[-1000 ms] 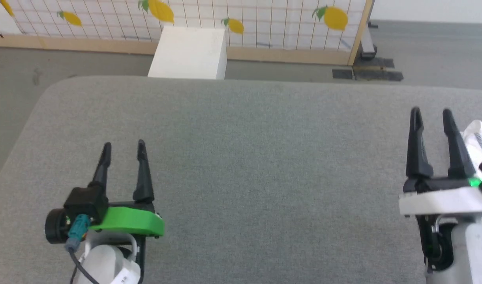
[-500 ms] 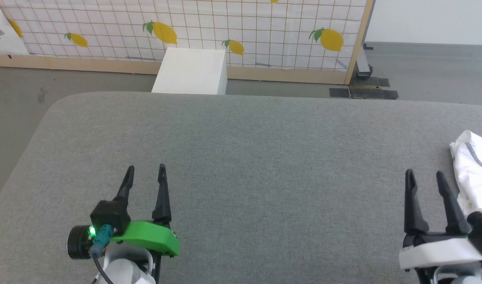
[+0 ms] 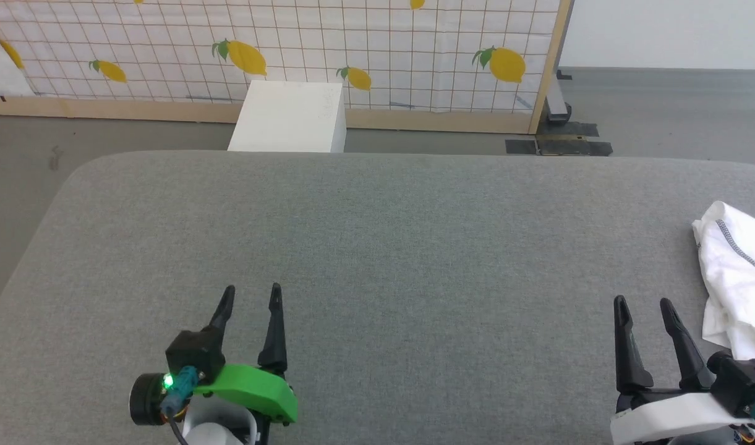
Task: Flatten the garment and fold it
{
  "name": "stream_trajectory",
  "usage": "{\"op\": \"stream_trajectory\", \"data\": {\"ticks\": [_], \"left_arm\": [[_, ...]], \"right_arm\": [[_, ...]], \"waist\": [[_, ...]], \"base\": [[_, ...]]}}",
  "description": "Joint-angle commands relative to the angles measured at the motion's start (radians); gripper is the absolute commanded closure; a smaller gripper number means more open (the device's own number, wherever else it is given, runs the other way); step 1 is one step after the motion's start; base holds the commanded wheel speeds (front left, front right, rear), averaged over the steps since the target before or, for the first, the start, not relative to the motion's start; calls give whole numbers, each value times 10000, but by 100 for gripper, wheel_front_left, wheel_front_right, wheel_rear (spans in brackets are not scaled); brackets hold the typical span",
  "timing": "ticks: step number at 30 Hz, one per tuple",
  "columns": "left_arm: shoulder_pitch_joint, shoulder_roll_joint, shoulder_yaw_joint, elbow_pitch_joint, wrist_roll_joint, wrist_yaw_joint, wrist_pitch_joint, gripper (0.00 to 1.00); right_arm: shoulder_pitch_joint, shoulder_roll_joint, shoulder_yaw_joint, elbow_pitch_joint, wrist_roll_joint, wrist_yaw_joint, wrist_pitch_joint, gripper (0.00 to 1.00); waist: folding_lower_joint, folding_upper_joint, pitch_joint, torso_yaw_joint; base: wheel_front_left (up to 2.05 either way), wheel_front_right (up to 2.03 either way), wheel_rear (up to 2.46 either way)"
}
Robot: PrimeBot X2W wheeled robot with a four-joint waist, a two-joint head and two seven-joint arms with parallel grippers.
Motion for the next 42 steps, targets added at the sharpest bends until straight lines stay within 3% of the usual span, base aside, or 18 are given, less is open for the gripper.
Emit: {"op": "stream_trajectory", "data": {"ticks": [1,7,8,42], "left_arm": [[57,-41,6,60,-30,65,-36,0],[30,-43,-32,142,-36,72,-36,0],[1,-2,-39,122,-7,52,3,100],[181,-10,281,-464,488,8,616,100]], "right_arm": [[39,-3,-25,40,18,-15,-51,0],[5,-3,-9,53,77,-15,-51,0],[-1,0,-12,48,45,0,3,100],[-172,-1,183,-226,-508,-4,611,100]], "waist": [[0,0,-13,-11],[0,0,-41,-54],[0,0,-42,-53],[0,0,22,-27]], "base": [[0,0,0],[0,0,0],[0,0,0],[0,0,0]]}}
